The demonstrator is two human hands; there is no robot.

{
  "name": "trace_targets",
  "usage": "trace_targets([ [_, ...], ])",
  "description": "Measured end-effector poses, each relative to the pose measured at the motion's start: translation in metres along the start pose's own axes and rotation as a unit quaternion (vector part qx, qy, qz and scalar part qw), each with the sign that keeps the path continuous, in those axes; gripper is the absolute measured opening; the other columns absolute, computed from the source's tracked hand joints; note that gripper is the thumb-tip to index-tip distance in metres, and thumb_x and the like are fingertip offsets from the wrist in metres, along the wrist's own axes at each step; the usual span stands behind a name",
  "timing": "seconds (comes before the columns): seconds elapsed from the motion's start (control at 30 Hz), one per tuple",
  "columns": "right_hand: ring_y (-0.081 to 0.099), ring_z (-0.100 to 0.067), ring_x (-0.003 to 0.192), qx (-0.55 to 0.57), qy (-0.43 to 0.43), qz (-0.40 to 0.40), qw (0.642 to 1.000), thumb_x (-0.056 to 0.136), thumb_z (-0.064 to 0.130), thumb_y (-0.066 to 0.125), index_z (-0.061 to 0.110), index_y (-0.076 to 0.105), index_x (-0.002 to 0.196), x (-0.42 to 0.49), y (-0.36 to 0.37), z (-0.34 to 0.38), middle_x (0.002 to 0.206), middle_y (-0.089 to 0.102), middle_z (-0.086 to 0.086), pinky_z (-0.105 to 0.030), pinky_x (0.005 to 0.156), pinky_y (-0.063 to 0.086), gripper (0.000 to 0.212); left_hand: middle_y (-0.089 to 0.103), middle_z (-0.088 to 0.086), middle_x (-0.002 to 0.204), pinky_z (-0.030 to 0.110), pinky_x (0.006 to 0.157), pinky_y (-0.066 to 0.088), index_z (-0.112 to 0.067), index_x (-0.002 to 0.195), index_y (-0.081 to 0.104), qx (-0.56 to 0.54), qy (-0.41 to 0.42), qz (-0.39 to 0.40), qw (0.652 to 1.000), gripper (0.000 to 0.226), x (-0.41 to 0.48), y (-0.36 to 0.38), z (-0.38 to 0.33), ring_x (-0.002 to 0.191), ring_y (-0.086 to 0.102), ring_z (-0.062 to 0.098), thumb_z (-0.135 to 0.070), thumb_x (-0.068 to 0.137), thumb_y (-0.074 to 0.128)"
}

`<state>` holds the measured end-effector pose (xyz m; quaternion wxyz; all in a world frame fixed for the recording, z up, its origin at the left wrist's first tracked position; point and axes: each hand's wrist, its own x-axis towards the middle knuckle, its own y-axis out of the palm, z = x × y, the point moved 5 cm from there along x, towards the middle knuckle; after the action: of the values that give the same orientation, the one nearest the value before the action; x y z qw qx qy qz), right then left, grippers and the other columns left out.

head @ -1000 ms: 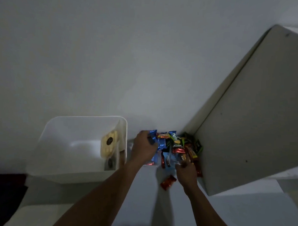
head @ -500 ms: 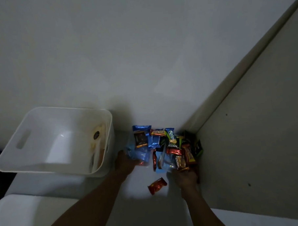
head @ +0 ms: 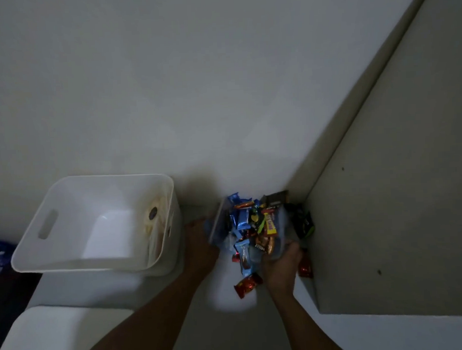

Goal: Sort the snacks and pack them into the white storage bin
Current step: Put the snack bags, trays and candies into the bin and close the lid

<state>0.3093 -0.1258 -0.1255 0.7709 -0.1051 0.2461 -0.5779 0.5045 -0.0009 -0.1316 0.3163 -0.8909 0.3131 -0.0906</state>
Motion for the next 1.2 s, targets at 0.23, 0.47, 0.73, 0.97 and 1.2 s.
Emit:
trace_targets([
  [0.23, 0.050, -0.026, 0.115, -0.055, -0.104, 0.005, 0.993, 0.083, -0.001, 0.071, 0.006, 0.050, 0.121, -0.003, -0.017, 0.026, 0.127, 0.047, -0.015, -0.026, 0.091, 0.038, 0.044, 0.058, -0.001, 0.081, 0.017, 0.061, 0.035, -0.022, 0.116, 0.063, 0.098, 0.037, -0.074, 0.992, 0.050, -0.014, -0.027, -0.027, 0.078, 0.052, 0.013, 0.001, 0.071, 0.067],
  [0.47, 0.056, -0.029, 0.102, 0.003, -0.134, -0.083, 0.987, 0.082, -0.007, 0.068, 0.002, 0.053, 0.113, -0.014, -0.046, 0.044, 0.112, 0.050, -0.015, -0.028, 0.081, 0.042, 0.035, 0.052, 0.000, 0.093, 0.030, 0.075, 0.039, -0.031, 0.138, 0.046, 0.088, 0.050, -0.111, 0.989, 0.050, -0.042, -0.049, -0.035, 0.094, 0.041, 0.016, -0.018, 0.092, 0.060],
  [0.73, 0.057, -0.028, 0.109, 0.142, -0.139, -0.133, 0.971, 0.082, -0.002, 0.071, 0.006, 0.047, 0.120, -0.060, -0.060, 0.044, 0.118, 0.052, -0.014, -0.043, 0.091, 0.053, 0.046, 0.057, 0.012, 0.113, 0.030, 0.090, 0.045, -0.012, 0.139, 0.050, -0.039, 0.013, -0.085, 0.996, 0.059, -0.090, -0.047, -0.018, 0.105, 0.051, 0.018, -0.011, 0.082, 0.067],
  [0.97, 0.057, -0.023, 0.103, 0.200, -0.085, -0.114, 0.969, 0.092, 0.005, 0.064, -0.002, 0.043, 0.123, -0.125, -0.054, 0.016, 0.116, 0.053, -0.012, -0.017, 0.078, 0.048, 0.038, 0.073, -0.004, 0.106, 0.027, 0.084, 0.056, -0.022, 0.121, 0.064, -0.206, -0.079, -0.071, 0.973, 0.052, -0.186, -0.045, 0.042, 0.097, 0.070, 0.012, 0.001, 0.076, 0.072],
  [1.2, 0.061, -0.014, 0.090, 0.251, 0.053, -0.022, 0.966, 0.099, 0.005, 0.054, 0.009, 0.041, 0.115, -0.200, -0.022, -0.047, 0.103, 0.052, 0.002, -0.043, 0.076, 0.057, 0.021, 0.073, 0.004, 0.109, 0.043, 0.089, 0.055, -0.017, 0.118, 0.065, -0.235, -0.204, -0.054, 0.949, 0.054, -0.271, -0.024, 0.130, 0.101, 0.069, 0.024, -0.013, 0.065, 0.071],
])
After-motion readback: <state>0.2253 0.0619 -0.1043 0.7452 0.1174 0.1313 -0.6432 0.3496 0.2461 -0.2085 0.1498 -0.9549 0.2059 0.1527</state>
